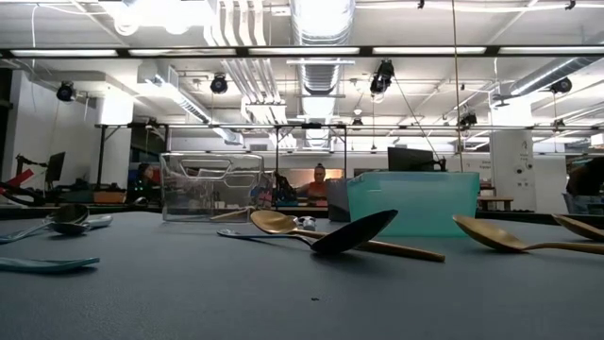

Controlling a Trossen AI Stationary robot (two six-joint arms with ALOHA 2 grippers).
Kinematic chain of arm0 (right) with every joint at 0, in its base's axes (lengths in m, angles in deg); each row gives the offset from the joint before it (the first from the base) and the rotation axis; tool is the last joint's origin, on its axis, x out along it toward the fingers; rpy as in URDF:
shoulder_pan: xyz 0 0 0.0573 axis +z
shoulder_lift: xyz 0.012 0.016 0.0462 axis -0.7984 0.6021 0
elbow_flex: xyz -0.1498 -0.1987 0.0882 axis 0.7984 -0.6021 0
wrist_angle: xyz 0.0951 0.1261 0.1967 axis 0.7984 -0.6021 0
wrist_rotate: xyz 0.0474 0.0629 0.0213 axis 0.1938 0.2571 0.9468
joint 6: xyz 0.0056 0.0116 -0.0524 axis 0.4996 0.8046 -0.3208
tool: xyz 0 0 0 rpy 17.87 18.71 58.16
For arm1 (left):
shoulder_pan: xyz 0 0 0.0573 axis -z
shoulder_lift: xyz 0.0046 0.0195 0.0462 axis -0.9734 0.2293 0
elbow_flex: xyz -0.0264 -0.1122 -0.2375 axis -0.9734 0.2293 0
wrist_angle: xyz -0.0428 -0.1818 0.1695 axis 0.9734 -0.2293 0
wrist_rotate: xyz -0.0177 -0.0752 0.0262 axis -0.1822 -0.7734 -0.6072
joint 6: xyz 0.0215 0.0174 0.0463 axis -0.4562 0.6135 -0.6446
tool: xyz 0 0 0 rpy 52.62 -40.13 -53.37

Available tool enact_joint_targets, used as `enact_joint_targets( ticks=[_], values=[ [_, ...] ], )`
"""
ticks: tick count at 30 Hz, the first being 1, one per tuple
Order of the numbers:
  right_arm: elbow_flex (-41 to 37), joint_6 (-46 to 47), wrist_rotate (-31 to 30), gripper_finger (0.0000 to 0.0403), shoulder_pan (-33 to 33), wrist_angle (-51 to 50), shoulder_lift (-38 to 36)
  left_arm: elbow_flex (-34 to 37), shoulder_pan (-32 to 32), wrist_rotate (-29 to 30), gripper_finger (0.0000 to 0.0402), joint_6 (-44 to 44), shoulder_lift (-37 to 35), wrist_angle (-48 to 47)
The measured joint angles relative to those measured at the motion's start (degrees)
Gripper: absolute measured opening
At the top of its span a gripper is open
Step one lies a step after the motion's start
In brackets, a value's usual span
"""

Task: Sort silverware by color (type)
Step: Put the light blue spoon into the green bin

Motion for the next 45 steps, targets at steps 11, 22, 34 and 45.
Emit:
enact_joint_targets(
  ticks=[11,22,34,45],
  values=[
    [0.04,17.84,0.03,0.0008,-6.34,-24.67,-6.28,0.00,-0.35,1.45,0.0173,1.12,-8.09,-9.89],
    [-0.01,38.46,17.19,0.0008,-14.68,-58.84,-4.96,1.06,-0.46,1.28,0.0157,0.13,-20.07,-17.85],
    [-10.91,44.89,24.45,0.0008,-15.19,-52.98,-3.51,2.14,-0.46,0.18,0.0144,11.37,-25.56,-31.27],
    [-25.17,51.29,34.73,0.0008,-20.76,-41.00,-3.44,2.16,-0.46,0.19,0.0142,13.95,-25.74,-39.57]
  ],
)
